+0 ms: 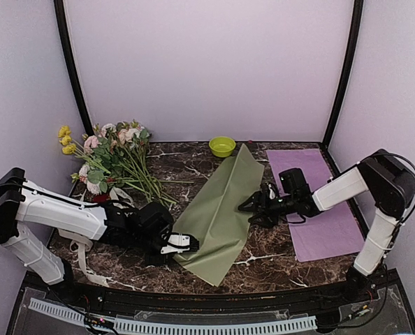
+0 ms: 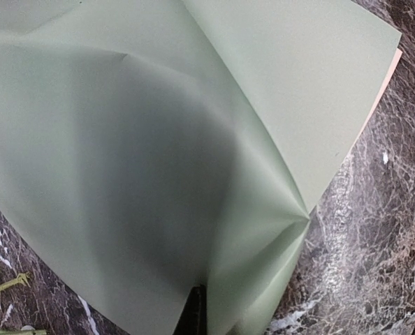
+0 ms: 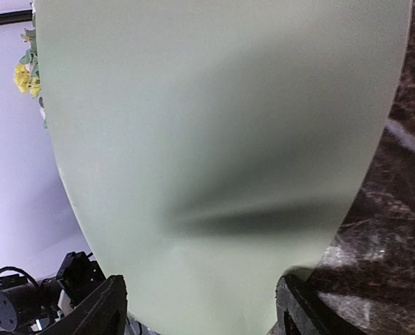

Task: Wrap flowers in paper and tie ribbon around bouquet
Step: Unfold the folded wrapping paper at the center of the board.

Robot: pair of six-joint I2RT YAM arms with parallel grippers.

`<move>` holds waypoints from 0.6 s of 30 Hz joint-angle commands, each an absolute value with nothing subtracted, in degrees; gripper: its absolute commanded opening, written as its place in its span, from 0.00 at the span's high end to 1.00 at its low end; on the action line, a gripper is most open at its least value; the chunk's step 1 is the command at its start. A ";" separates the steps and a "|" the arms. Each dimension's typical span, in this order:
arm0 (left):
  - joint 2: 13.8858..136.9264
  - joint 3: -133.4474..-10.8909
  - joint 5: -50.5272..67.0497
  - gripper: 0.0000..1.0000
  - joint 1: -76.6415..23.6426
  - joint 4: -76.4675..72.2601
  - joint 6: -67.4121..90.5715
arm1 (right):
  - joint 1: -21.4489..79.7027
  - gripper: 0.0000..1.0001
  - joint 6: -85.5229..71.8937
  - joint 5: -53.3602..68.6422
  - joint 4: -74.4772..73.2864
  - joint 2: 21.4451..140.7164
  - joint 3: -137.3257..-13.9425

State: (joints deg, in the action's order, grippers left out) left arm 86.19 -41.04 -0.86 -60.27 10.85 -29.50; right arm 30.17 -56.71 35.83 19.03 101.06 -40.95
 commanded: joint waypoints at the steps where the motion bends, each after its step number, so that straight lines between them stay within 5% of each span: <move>1: 84.11 -40.55 -0.64 1.00 -59.94 10.54 -29.20 | 31.67 0.26 -64.54 39.52 29.05 103.72 -39.65; 8: 82.91 -40.53 -2.70 1.00 -59.38 9.60 -28.43 | 32.06 0.27 -66.90 40.84 32.92 102.00 -40.14; 18: 79.76 -52.23 1.21 1.00 -59.06 12.77 -21.37 | 28.18 0.25 -45.88 22.56 -7.08 84.88 -44.95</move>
State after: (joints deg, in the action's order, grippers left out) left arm 81.41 -46.48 -1.02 -59.35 11.03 -25.76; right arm 30.96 -53.21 30.04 6.63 91.68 -45.17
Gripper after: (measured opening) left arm 0.005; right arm 0.749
